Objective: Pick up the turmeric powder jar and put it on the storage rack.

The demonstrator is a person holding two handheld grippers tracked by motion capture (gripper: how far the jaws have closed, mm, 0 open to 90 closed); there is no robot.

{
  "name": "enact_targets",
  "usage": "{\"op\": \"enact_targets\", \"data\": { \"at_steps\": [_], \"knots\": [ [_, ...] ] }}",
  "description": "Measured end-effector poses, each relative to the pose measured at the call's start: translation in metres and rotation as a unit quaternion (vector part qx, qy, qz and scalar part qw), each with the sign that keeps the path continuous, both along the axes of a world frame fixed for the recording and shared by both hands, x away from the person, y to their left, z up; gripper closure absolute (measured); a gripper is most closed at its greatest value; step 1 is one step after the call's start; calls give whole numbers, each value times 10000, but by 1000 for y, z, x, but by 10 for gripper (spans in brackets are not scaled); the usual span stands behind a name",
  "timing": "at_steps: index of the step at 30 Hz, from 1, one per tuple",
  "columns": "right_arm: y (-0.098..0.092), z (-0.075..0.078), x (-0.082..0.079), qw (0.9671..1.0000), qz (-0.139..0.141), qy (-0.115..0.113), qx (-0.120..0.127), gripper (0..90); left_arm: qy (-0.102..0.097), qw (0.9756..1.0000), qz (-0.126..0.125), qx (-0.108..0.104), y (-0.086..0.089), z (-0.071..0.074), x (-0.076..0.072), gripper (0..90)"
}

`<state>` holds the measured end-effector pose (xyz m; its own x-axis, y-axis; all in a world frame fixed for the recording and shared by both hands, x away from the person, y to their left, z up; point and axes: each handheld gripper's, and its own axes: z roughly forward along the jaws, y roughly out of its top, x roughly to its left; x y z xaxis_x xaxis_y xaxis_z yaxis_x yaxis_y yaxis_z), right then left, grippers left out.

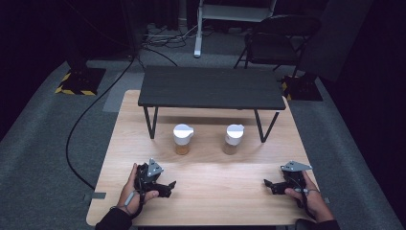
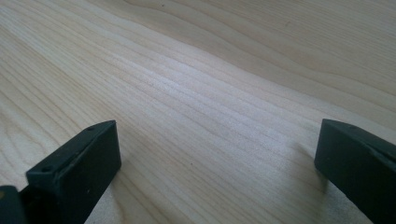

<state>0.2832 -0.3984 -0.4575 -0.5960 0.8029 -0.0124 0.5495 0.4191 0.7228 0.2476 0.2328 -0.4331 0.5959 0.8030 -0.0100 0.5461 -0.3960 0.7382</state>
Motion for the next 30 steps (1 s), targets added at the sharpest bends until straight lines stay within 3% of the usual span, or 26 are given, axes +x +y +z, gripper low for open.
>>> {"op": "enact_targets", "data": {
  "at_steps": [19,25,30],
  "knots": [
    [0,0,0,10000,6,1,2,3,-557,9982,164,-180,1,20,-13,19],
    [0,0,0,10000,6,2,2,4,-672,9971,204,-292,4,23,-16,18],
    [0,0,0,10000,6,2,2,3,-730,9968,202,-245,1,24,-15,16]
  ]
}}
